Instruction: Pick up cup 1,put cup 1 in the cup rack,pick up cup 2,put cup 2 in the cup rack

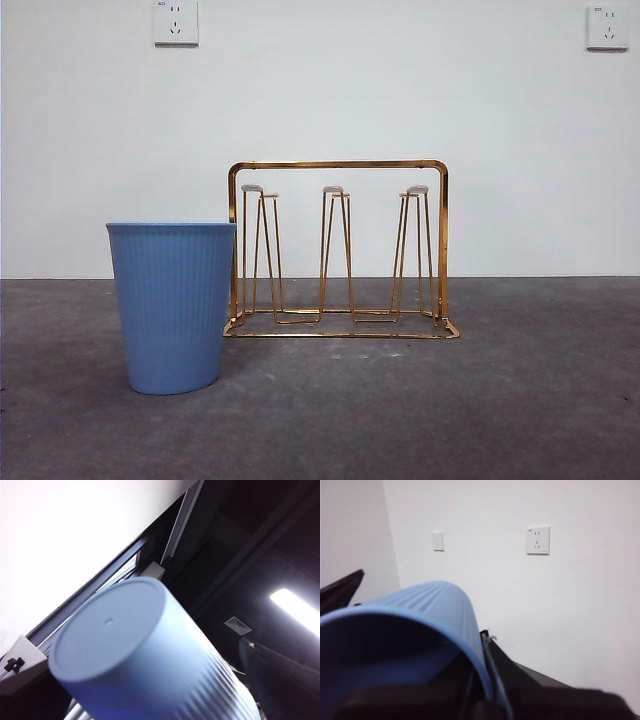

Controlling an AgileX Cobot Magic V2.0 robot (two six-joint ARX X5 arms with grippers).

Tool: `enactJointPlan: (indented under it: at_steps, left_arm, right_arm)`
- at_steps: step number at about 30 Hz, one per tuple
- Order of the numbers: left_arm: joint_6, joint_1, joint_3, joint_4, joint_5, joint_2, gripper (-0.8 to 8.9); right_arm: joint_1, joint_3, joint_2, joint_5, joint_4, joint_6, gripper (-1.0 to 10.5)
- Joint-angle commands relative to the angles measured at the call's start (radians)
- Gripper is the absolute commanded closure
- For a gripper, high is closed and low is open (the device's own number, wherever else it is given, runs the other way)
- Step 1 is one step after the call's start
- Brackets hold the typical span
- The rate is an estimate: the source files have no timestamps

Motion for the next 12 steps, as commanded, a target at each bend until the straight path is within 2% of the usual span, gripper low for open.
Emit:
enactJointPlan:
  at_steps: [1, 4, 6, 9, 12]
  left_arm:
    - [0.02, 0.004, 0.003, 0.033, -0.006, -0.007, 4.1]
    - [0.021, 0.004, 0.003, 0.032, -0.006, -0.007, 6.17]
    - [0.027, 0.004, 0.003, 0.031, -0.006, -0.007, 7.2]
    - [0.032, 0.004, 0.003, 0.027, -0.006, -0.007, 8.17]
    - [0.032, 0.004, 0.003, 0.027, -0.005, -0.007, 8.21]
  right_arm:
    - [-0.007, -0.006, 0.001, 0.026, -0.014, -0.011, 9.6]
    - [-0.007, -0.006, 0.001, 0.026, -0.02, -0.011, 9.6]
    - [-0.007, -0.006, 0.001, 0.026, -0.028, -0.012, 9.6]
    - [-0.007, -0.006, 0.001, 0.027, -0.037, -0.015, 9.6]
    - [-0.007, -0.006, 0.001, 0.027, -0.039, -0.015, 9.6]
